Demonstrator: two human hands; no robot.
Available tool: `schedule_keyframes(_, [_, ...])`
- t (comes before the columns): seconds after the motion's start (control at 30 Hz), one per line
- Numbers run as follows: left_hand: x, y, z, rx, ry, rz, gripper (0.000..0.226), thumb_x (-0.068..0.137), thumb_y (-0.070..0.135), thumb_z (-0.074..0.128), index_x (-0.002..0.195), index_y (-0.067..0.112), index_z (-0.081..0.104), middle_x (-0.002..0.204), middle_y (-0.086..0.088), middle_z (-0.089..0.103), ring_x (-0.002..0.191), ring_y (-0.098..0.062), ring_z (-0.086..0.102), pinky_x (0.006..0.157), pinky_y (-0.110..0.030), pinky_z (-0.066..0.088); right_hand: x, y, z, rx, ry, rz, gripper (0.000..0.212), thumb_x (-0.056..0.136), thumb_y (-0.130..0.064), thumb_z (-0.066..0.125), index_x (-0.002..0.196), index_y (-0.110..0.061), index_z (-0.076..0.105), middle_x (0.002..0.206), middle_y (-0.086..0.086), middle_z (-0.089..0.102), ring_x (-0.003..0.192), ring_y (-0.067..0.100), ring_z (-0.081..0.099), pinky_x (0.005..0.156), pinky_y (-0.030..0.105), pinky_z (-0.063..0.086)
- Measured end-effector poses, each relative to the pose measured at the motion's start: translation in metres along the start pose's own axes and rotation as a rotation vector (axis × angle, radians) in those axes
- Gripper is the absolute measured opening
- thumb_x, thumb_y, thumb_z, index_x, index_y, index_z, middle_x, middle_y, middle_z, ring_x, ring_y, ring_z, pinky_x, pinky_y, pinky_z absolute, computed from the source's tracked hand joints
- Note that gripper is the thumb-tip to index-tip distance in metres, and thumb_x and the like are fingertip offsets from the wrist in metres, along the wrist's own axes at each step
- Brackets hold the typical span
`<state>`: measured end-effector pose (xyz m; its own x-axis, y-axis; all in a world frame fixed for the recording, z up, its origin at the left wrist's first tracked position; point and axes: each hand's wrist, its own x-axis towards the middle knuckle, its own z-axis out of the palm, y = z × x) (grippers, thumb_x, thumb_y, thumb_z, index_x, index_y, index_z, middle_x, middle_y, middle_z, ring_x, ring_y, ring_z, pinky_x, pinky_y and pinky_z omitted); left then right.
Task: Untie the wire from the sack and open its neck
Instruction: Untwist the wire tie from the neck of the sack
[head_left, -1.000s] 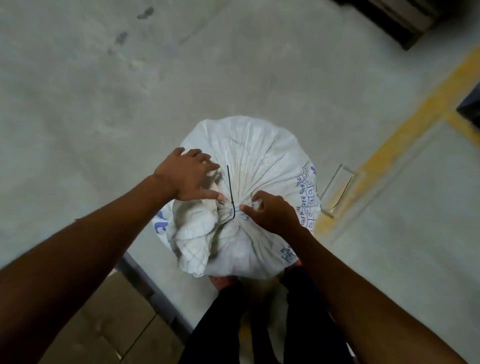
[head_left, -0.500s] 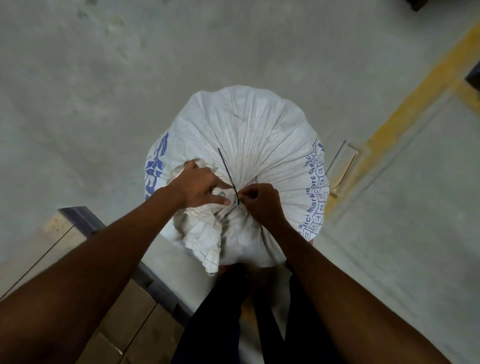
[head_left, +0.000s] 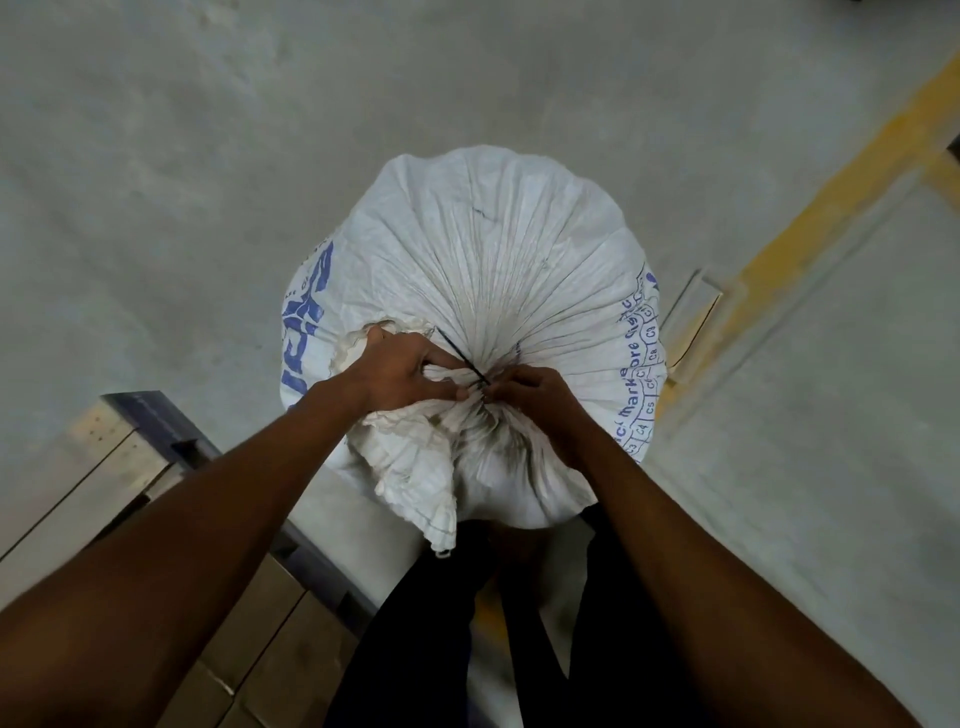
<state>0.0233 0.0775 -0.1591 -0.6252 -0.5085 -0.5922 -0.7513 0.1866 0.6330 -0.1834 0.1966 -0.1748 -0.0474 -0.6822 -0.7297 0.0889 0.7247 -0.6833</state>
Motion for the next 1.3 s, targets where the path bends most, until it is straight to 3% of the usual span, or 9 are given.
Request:
schedule_keyframes(0.27, [0.004,-0.002,0.015,-0.092,0.062,-0.055,0.079,0.055,0.109,0.043,0.108,0.06,0.075,0.105,0.028,0.078,0.11,-0.003,0.069,0.123,-0.059,0.021,-0.025,0.021,-0.034,0.265,-0.211,-0.074,0.018,0.095,-0.006,0.069,0.081,0.005,0.069,0.094,0.015,0.07,0.098,0.016,0.068,0.096,0.027,0.049])
schedule_keyframes(0.33, [0.005,0.003,0.015,-0.117,0.084,-0.082,0.056,0.063,0.103,0.047,0.092,0.065,0.075,0.085,0.04,0.072,0.098,0.006,0.069,0.119,-0.056,0.027,-0.028,0.024,-0.041,0.271,-0.243,-0.086,0.018,0.096,-0.005,0.066,0.08,0.001,0.073,0.108,0.015,0.071,0.114,0.014,0.067,0.104,0.027,0.048])
schedule_keyframes(0.47, [0.015,0.008,0.018,-0.274,0.159,-0.152,0.071,0.071,0.088,0.062,0.066,0.018,0.073,0.051,0.016,0.054,0.052,0.003,0.052,0.096,-0.047,0.039,-0.03,0.019,-0.044,0.22,-0.265,-0.137,0.019,0.099,-0.003,0.063,0.087,-0.004,0.078,0.105,0.002,0.075,0.112,0.008,0.067,0.1,0.025,0.048])
schedule_keyframes(0.57, [0.02,0.011,0.016,-0.27,0.164,-0.215,0.045,0.064,0.08,0.073,0.084,0.041,0.084,0.078,0.017,0.079,0.081,0.001,0.072,0.114,-0.064,0.041,-0.028,0.013,-0.04,0.215,-0.277,-0.174,0.019,0.1,-0.004,0.063,0.089,-0.005,0.078,0.098,0.004,0.076,0.105,0.011,0.069,0.097,0.025,0.051])
schedule_keyframes(0.67, [0.022,0.013,0.014,-0.29,0.176,-0.175,0.016,0.076,0.05,0.088,0.082,0.036,0.085,0.078,0.016,0.08,0.076,0.002,0.072,0.098,-0.054,0.057,-0.025,0.015,-0.041,0.18,-0.268,-0.201,0.016,0.1,-0.006,0.065,0.092,-0.004,0.079,0.1,0.01,0.077,0.107,0.018,0.069,0.102,0.033,0.051])
schedule_keyframes(0.87, [0.013,0.019,0.003,-0.458,0.435,-0.078,0.011,0.092,0.016,0.08,0.093,0.005,0.083,0.079,-0.012,0.08,0.065,-0.015,0.076,0.065,-0.026,0.06,-0.018,0.006,-0.042,0.201,-0.195,-0.148,0.018,0.1,-0.014,0.066,0.107,-0.004,0.08,0.104,0.011,0.079,0.096,0.016,0.069,0.078,0.023,0.052])
schedule_keyframes(1.07, [0.008,0.014,-0.012,-0.488,0.546,-0.063,0.004,0.093,0.012,0.079,0.093,0.009,0.082,0.064,0.013,0.075,0.056,0.001,0.064,0.056,-0.014,0.05,0.007,-0.024,-0.016,0.139,0.076,-0.251,0.019,0.099,-0.001,0.06,0.105,-0.002,0.078,0.077,0.012,0.071,0.053,0.02,0.062,0.044,0.024,0.043])
schedule_keyframes(1.2, [0.003,0.013,-0.017,-0.502,0.547,-0.064,0.003,0.092,0.012,0.079,0.093,0.009,0.081,0.062,0.016,0.073,0.057,0.002,0.064,0.054,-0.013,0.049,0.031,-0.043,0.019,-0.242,0.225,-0.448,0.013,0.088,-0.014,0.073,0.096,-0.01,0.082,0.066,-0.019,0.064,0.059,-0.001,0.065,0.066,0.025,0.053])
schedule_keyframes(1.3, [0.003,0.011,-0.023,-0.486,0.553,-0.026,0.004,0.091,0.013,0.081,0.093,0.01,0.081,0.065,0.01,0.074,0.06,-0.001,0.065,0.06,-0.016,0.052,0.044,-0.051,0.032,-0.455,0.206,-0.382,0.013,0.085,-0.023,0.079,0.097,-0.017,0.083,0.067,-0.017,0.06,0.084,0.02,0.072,0.08,0.028,0.052])
